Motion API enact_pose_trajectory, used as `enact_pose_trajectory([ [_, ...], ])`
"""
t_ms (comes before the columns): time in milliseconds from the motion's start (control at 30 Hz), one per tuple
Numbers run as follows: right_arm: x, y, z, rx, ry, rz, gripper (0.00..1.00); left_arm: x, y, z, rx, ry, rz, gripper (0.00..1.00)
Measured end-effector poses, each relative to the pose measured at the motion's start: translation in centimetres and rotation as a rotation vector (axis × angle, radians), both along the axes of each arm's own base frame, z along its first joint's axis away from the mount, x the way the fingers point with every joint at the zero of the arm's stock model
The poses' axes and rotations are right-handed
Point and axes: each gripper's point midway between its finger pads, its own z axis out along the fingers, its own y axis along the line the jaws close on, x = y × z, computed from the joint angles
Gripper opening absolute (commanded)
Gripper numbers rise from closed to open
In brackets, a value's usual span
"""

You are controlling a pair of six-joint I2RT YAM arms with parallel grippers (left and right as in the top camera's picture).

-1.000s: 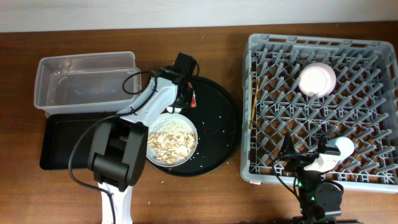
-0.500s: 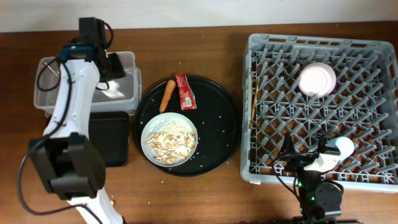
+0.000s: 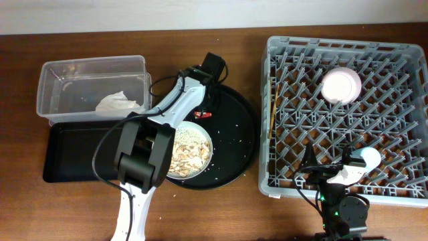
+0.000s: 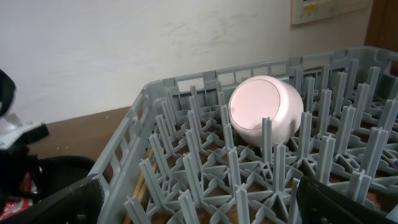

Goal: Sort waste into correct bins and load items into the dishwasher rack
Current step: 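Drop the tissue and wrapper into the clear plastic bin, then grasp the orange carrot from the black tray with the left gripper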

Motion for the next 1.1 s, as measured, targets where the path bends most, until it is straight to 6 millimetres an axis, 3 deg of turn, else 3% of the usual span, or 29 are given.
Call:
enact_pose_trajectory([
  [67,0.0,0.0,0.0,0.0,0.0,0.0,0.98,0.5,0.1,0.0,0.0,-0.019,0.025,0.0],
  [200,0.0,0.0,0.0,0.0,0.0,0.0,0.98,0.0,0.4,0.3,0.006,0.011,0.046,0.0],
  [267,0.0,0.0,0.0,0.0,0.0,0.0,0.98,-0.8,0.5,1.3,0.005,0.051,0.059,0.0],
  [333,0.0,0.0,0.0,-0.001,0.0,0.0,0.98,-0.9,1.1,4.1,-0.01,0.051,0.083,0.0],
  [367,0.0,0.0,0.0,-0.001,0.0,0.0,0.98,-0.1,1.8,7.5,-0.042,-0.008,0.105,0.0],
  [400,0.0,0.0,0.0,0.0,0.0,0.0,0.98,0.1,2.9,10.2,-0.057,-0.046,0.128,0.0],
  [433,0.0,0.0,0.0,-0.001,0.0,0.0,0.98,0.3,5.5,13.7,-0.062,-0.102,0.181,0.0],
  [500,0.0,0.0,0.0,-0.001,0.0,0.0,0.98,1.8,12.0,19.1,-0.063,-0.227,0.321,0.0],
  [533,0.0,0.0,0.0,-0.001,0.0,0.0,0.98,2.2,15.9,20.0,-0.043,-0.254,0.404,0.0],
  [567,0.0,0.0,0.0,0.0,0.0,0.0,0.98,2.4,18.1,19.6,-0.028,-0.246,0.451,0.04],
  [600,0.0,0.0,0.0,-0.001,0.0,0.0,0.98,2.5,19.6,18.7,-0.018,-0.227,0.481,0.17],
  [633,0.0,0.0,0.0,-0.001,0.0,0.0,0.98,2.5,20.8,17.3,-0.006,-0.196,0.509,0.4],
  [700,0.0,0.0,0.0,-0.001,0.0,0.0,0.98,2.4,22.2,13.0,0.02,-0.096,0.539,0.43],
  [767,0.0,0.0,0.0,0.0,0.0,0.0,0.98,1.9,21.8,11.4,0.006,-0.032,0.531,0.43],
  [800,0.0,0.0,0.0,0.0,0.0,0.0,0.98,1.4,21.5,11.5,-0.003,-0.008,0.519,0.42],
  [867,0.0,0.0,0.0,0.0,0.0,0.0,0.98,1.1,20.1,13.7,-0.038,0.004,0.454,0.43],
  [933,0.0,0.0,0.0,0.0,0.0,0.0,0.98,0.1,17.6,15.8,-0.046,0.003,0.347,0.43],
  [1000,0.0,0.0,0.0,-0.001,0.0,0.0,0.98,-1.2,13.0,16.3,-0.035,0.017,0.184,0.46],
  [1033,0.0,0.0,0.0,0.0,0.0,0.0,0.98,-1.5,10.7,15.8,-0.013,0.008,0.105,0.49],
  [1100,0.0,0.0,0.0,0.0,0.0,0.0,0.98,-1.7,8.0,13.7,0.035,-0.009,0.02,0.54],
])
